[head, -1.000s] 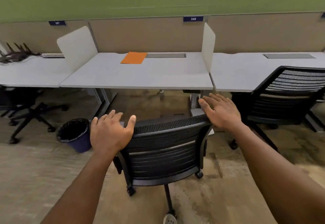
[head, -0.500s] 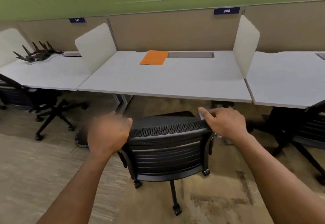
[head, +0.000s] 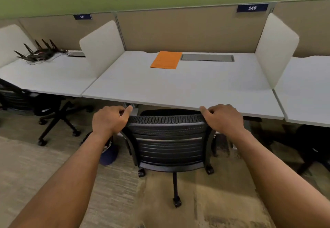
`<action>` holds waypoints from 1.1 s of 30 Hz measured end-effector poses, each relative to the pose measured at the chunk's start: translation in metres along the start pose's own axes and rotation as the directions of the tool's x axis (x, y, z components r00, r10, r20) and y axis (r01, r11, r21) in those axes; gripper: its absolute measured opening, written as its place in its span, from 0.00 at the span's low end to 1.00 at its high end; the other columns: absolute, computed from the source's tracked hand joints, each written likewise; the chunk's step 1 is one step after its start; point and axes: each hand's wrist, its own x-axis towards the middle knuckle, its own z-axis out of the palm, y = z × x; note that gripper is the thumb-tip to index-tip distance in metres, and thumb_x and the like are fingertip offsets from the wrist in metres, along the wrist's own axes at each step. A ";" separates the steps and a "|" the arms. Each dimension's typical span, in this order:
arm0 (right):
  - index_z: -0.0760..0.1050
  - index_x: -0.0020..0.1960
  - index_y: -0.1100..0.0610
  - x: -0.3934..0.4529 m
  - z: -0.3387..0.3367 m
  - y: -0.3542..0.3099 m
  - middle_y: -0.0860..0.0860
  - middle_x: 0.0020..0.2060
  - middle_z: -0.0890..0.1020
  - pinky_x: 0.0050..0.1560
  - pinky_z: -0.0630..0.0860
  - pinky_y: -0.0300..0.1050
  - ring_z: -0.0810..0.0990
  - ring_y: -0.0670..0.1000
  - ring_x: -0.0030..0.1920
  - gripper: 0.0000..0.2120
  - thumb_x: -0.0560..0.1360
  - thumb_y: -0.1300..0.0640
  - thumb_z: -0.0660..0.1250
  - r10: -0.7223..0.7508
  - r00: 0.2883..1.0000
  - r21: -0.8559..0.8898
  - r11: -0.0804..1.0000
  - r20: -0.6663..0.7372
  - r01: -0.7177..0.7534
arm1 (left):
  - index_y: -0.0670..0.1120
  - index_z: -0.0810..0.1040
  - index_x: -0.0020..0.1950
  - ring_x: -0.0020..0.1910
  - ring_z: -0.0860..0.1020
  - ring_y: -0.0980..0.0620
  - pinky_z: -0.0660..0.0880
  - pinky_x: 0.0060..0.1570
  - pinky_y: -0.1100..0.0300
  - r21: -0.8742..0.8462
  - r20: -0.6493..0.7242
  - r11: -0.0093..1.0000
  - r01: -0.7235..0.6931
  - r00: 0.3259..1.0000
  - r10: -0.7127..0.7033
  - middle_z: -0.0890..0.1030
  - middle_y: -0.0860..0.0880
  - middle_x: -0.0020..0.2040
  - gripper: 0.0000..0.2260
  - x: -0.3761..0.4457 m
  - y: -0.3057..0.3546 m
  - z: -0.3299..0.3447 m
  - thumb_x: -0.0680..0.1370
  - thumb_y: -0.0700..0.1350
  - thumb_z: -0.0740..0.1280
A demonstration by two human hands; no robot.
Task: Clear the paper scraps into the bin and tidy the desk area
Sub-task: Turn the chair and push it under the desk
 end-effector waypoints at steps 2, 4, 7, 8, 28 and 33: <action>0.78 0.35 0.47 0.017 0.008 -0.005 0.42 0.29 0.76 0.29 0.65 0.39 0.72 0.45 0.32 0.29 0.73 0.30 0.47 0.018 1.000 0.019 1.000 -0.008 -0.017 | 0.53 0.81 0.34 0.28 0.70 0.52 0.60 0.28 0.60 0.028 0.014 1.000 -0.010 1.000 0.009 0.72 0.56 0.27 0.33 0.020 -0.003 0.003 0.73 0.72 0.44; 0.77 0.32 0.47 0.035 0.015 -0.011 0.43 0.28 0.76 0.31 0.66 0.41 0.73 0.46 0.32 0.29 0.72 0.30 0.47 0.048 0.999 0.012 0.999 -0.017 -0.048 | 0.53 0.76 0.29 0.27 0.69 0.54 0.58 0.27 0.61 0.018 0.015 0.999 -0.044 0.999 0.044 0.69 0.58 0.25 0.33 0.042 -0.008 0.009 0.73 0.73 0.44; 0.74 0.29 0.47 0.062 0.023 -0.021 0.44 0.28 0.76 0.33 0.67 0.43 0.73 0.48 0.32 0.27 0.71 0.30 0.48 0.109 0.994 0.020 0.994 -0.027 -0.109 | 0.53 0.73 0.27 0.27 0.68 0.58 0.58 0.28 0.63 -0.004 0.013 0.995 -0.097 0.995 0.097 0.70 0.58 0.25 0.32 0.077 -0.017 0.022 0.74 0.73 0.44; 0.74 0.28 0.47 0.071 0.024 -0.024 0.44 0.29 0.76 0.34 0.67 0.43 0.73 0.48 0.33 0.27 0.71 0.30 0.49 0.134 0.990 0.023 0.991 -0.034 -0.133 | 0.51 0.74 0.26 0.27 0.69 0.57 0.60 0.28 0.62 -0.016 0.013 0.993 -0.114 0.993 0.114 0.71 0.57 0.24 0.34 0.089 -0.021 0.027 0.74 0.73 0.43; 0.72 0.21 0.53 0.180 0.053 -0.069 0.49 0.22 0.75 0.29 0.61 0.40 0.73 0.51 0.29 0.27 0.67 0.34 0.56 0.395 0.909 0.087 0.918 -0.130 -0.387 | 0.44 0.74 0.21 0.23 0.70 0.50 0.62 0.27 0.62 -0.068 -0.008 0.965 -0.255 0.967 0.255 0.72 0.50 0.21 0.35 0.244 -0.048 0.071 0.74 0.69 0.48; 0.78 0.27 0.56 0.203 0.055 -0.064 0.49 0.24 0.77 0.30 0.63 0.40 0.73 0.50 0.30 0.28 0.67 0.34 0.55 0.387 0.911 0.073 0.922 -0.144 -0.380 | 0.45 0.72 0.20 0.23 0.71 0.50 0.63 0.28 0.62 -0.082 -0.003 0.963 -0.258 0.966 0.259 0.72 0.51 0.20 0.34 0.266 -0.042 0.078 0.74 0.68 0.49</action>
